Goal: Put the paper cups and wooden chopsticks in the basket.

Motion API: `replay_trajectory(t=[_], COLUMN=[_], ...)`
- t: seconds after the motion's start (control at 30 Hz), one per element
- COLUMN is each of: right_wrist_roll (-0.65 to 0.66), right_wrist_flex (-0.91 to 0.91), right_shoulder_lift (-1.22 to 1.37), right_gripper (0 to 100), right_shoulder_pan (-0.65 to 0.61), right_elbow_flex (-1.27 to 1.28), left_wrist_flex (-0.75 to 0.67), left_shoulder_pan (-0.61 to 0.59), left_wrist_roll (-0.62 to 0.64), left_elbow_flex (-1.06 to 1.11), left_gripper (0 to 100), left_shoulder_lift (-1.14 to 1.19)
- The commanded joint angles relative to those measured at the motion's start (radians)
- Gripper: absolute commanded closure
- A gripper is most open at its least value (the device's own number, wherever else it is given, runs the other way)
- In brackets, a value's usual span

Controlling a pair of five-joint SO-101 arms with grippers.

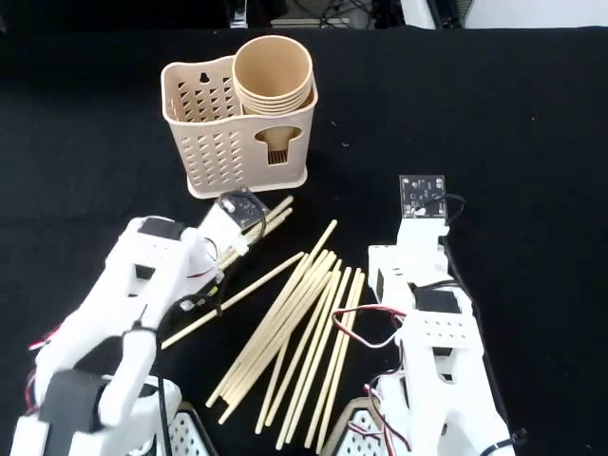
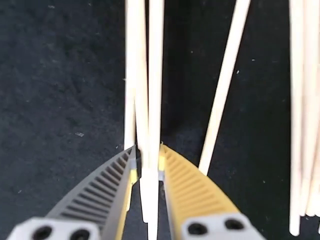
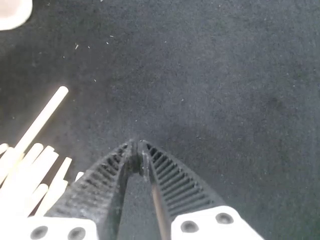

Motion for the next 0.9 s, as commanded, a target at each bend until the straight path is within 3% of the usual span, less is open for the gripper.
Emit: replay_trajectory(t=[0.0, 0.17, 0.37, 0.63, 0.87], right_wrist_roll=[0.012, 0.012, 0.012, 0.012, 0.012], right_wrist_flex=[-0.021, -0.021, -0.021, -0.021, -0.021], right_shoulder_lift=[-0.013, -0.013, -0.013, -0.016, -0.018], right_gripper=[98.6, 98.6, 98.6, 98.6, 98.6], right_shoulder_pan=[0.006, 0.006, 0.006, 0.009, 0.009], right_elbow_flex=[-0.005, -0.005, -0.005, -0.004, -0.004], left_wrist_flex=[0.058, 0.16, 0.316, 0.324, 0.301], left_shoulder_pan=[0.013, 0.03, 0.171, 0.194, 0.177], left_wrist_roll=[0.011, 0.012, 0.026, 0.086, 0.19], left_elbow_flex=[-0.01, -0.007, -0.016, -0.038, -0.239], left_gripper=[97, 97, 97, 97, 97], left_shoulder_lift=[-0.118, -0.27, -0.408, -0.554, -0.704])
